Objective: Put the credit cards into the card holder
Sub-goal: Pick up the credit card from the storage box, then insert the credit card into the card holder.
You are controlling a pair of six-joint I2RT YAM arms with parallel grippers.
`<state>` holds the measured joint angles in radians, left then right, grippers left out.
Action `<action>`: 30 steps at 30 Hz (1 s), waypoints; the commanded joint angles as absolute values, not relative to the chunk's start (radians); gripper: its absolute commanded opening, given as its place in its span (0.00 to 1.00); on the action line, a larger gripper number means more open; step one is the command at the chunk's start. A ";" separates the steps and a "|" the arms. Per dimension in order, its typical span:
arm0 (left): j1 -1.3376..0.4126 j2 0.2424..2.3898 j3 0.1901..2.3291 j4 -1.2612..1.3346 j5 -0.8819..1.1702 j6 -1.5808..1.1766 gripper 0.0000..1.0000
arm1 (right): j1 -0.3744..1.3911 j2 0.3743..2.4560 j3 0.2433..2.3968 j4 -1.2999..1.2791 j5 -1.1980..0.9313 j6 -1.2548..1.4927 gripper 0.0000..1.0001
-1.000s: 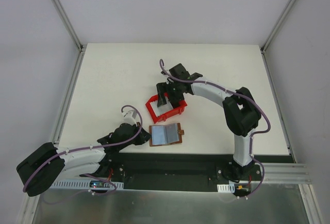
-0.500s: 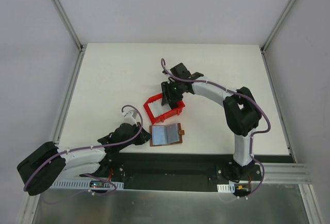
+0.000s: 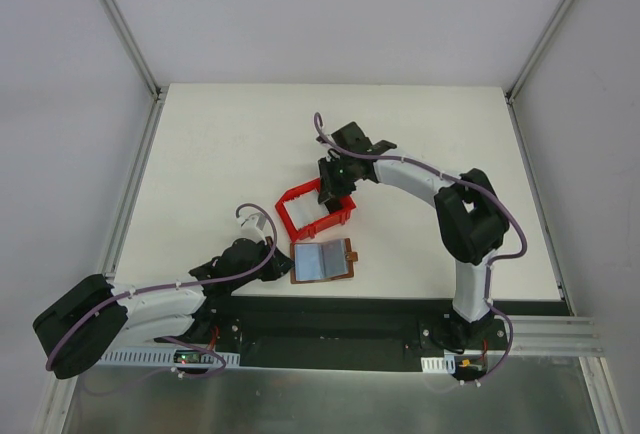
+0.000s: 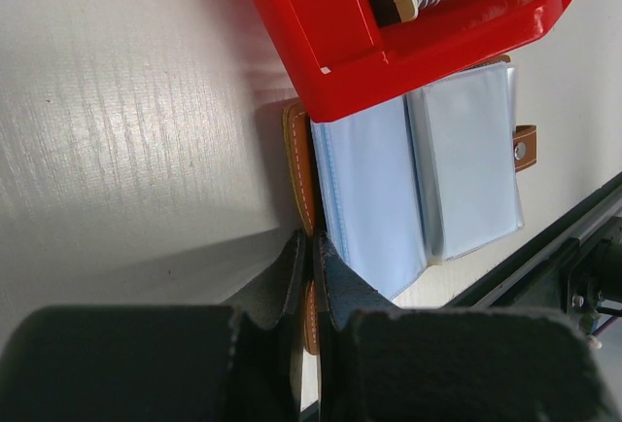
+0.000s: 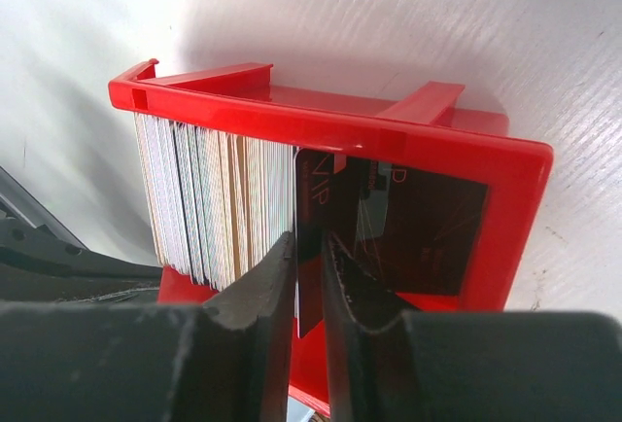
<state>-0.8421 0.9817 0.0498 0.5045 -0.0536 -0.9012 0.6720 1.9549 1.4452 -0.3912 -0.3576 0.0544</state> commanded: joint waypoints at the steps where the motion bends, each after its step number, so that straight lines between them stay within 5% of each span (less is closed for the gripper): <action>1: -0.831 0.997 0.052 0.453 -0.040 -0.870 0.00 | 0.669 1.885 1.440 -0.387 -0.380 0.064 0.15; 18: -0.833 0.997 0.049 0.454 -0.031 -0.868 0.00 | 0.660 1.792 1.430 -0.387 -0.190 0.028 0.00; 30: -0.833 1.000 0.044 0.453 -0.014 -0.861 0.00 | 0.660 1.395 1.162 -0.235 -0.158 0.110 0.00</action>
<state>-0.8421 0.9859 0.0498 0.5098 -0.0467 -0.8989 0.6579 1.5543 1.2621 -0.3187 -0.1535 0.0490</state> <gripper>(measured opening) 0.007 0.008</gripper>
